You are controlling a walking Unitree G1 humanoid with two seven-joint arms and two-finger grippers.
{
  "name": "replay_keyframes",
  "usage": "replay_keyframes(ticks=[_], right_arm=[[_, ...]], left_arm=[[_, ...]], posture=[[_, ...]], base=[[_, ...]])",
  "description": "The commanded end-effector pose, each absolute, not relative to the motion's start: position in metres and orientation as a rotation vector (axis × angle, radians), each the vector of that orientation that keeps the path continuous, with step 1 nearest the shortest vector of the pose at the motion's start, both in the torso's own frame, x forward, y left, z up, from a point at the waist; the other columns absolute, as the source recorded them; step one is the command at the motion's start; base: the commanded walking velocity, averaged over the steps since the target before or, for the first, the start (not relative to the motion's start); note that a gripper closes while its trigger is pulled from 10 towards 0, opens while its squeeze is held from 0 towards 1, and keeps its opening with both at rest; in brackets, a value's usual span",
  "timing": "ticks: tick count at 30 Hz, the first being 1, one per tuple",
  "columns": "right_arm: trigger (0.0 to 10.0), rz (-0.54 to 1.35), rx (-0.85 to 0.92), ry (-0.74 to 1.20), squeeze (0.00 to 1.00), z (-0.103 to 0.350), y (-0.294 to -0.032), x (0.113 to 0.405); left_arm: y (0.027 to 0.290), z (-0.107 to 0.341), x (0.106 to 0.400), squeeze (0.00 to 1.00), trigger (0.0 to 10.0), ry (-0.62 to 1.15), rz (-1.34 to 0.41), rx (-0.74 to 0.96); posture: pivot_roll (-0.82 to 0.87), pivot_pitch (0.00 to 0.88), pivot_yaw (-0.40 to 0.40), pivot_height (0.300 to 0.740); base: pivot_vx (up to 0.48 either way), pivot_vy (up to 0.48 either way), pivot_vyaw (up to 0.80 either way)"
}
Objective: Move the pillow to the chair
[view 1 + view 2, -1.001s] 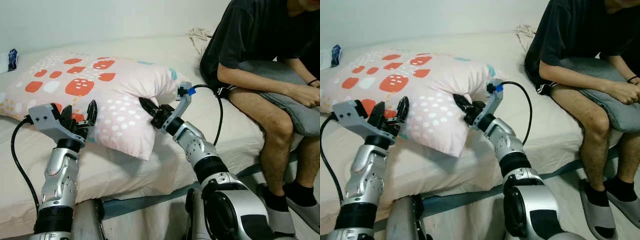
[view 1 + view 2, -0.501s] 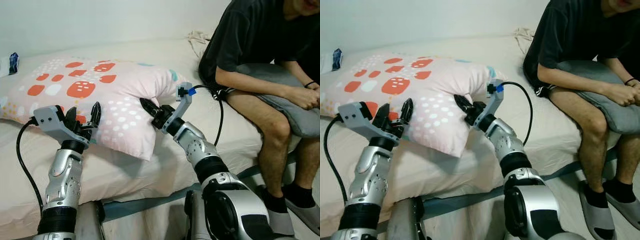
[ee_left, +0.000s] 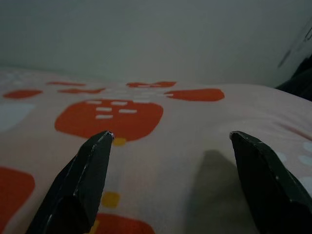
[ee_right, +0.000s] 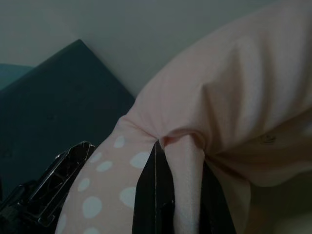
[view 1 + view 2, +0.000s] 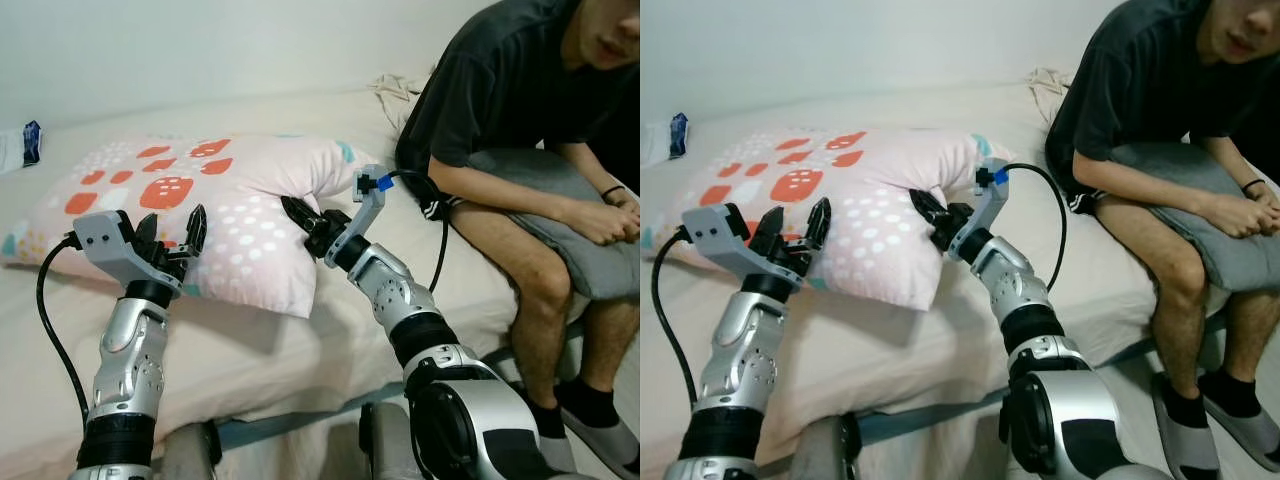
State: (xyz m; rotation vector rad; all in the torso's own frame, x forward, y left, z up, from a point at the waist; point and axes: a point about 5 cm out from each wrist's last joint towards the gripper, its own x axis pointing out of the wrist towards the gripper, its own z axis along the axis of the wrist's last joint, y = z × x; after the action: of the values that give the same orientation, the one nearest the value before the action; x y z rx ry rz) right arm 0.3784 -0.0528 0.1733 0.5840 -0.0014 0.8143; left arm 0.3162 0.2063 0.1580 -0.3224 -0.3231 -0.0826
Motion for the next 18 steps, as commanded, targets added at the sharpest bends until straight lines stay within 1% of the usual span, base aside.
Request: replay_keyframes(ticks=[1, 5, 8, 11, 18], right_arm=[[10.0, 0.814, 0.575, -0.026, 0.00, 0.1766, -0.0525, 0.3786], [10.0, 0.803, 0.568, -0.010, 0.00, 0.1747, -0.0509, 0.3787], [10.0, 0.796, 0.568, -0.006, 0.00, 0.1743, -0.0509, 0.3790], [10.0, 0.795, 0.564, -0.006, 0.00, 0.1744, -0.0514, 0.3793], [10.0, 0.828, 0.566, -0.032, 0.00, 0.1772, -0.0523, 0.3779]], left_arm=[[0.2074, 0.1494, 0.3146, 0.00, 10.0, -0.285, -0.072, -0.321], [0.2085, 0.1449, 0.3152, 0.00, 10.0, -0.248, -0.061, -0.327], [0.2080, 0.1429, 0.3162, 0.00, 10.0, -0.228, -0.061, -0.314], [0.2092, 0.1436, 0.3155, 0.00, 10.0, -0.248, -0.053, -0.324], [0.2090, 0.1422, 0.3154, 0.00, 10.0, -0.241, -0.048, -0.317]], posture=[[-0.02, 0.082, -0.033, 0.631], [-0.02, 0.085, -0.035, 0.631], [-0.02, 0.085, -0.037, 0.631], [-0.02, 0.085, -0.038, 0.631], [-0.02, 0.086, -0.040, 0.656]], base=[[0.000, 0.000, 0.00], [0.000, 0.000, 0.00], [-0.480, 0.000, 0.00], [-0.406, 0.000, 0.00], [0.000, 0.000, 0.00]])
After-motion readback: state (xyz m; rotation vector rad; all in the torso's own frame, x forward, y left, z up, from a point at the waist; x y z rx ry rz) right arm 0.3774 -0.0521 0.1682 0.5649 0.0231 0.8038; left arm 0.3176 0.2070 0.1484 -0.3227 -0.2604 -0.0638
